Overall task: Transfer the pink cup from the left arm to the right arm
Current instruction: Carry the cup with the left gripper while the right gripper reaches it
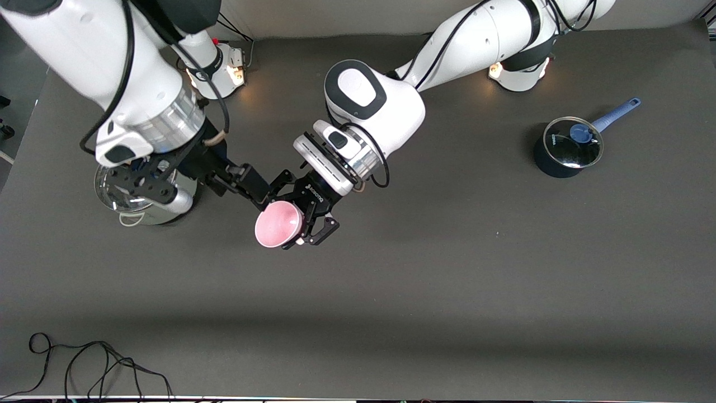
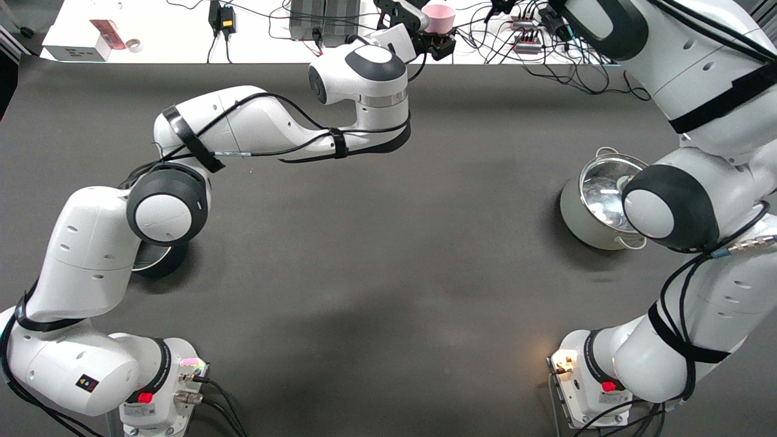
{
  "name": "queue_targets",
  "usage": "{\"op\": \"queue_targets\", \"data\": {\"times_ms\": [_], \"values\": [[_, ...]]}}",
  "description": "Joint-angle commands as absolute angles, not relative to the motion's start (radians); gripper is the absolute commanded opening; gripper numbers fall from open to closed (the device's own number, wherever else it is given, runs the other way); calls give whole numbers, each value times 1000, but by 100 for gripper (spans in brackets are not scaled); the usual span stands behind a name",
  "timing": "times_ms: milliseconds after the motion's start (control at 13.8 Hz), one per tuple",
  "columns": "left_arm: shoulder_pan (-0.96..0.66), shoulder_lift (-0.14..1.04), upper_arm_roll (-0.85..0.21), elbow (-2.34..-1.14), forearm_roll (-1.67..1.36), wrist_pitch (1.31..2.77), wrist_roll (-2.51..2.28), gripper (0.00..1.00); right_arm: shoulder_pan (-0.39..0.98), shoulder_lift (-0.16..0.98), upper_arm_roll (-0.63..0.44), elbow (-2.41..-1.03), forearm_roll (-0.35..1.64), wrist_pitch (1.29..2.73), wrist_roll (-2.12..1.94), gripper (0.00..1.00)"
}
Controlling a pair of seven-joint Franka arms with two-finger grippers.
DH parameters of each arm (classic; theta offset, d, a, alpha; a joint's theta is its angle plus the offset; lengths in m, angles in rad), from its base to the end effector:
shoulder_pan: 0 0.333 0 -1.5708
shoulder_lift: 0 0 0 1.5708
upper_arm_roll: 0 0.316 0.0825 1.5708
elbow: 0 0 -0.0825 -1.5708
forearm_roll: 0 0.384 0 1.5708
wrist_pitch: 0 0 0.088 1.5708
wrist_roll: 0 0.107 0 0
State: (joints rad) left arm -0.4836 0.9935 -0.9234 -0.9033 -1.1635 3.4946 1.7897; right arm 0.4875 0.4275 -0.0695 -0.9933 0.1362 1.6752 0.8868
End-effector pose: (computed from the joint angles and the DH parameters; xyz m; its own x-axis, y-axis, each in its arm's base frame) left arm 0.5632 -0.5441 0.4599 0.1630 -0.0748 0.9838 -0.7240 -0.6864 0.0678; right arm 0.6153 0.3022 0.6449 0.8907 -0.4480 0.0773 -0.4154 -0.8711 -0.2620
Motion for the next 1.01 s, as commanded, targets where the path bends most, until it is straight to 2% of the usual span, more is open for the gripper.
{"op": "queue_targets", "data": {"times_ms": [0, 362, 942], "values": [[-500, 983, -907, -888, -1161, 3507, 1764, 0, 463, 465, -74, -957, 198, 1684, 896, 99], [-500, 983, -905, -888, -1161, 3507, 1764, 0, 451, 514, -69, -960, 252, 1704, 891, 99], [-500, 982, -907, -888, -1161, 3507, 1764, 0, 457, 494, -51, -956, 253, 1629, 896, 95]]}}
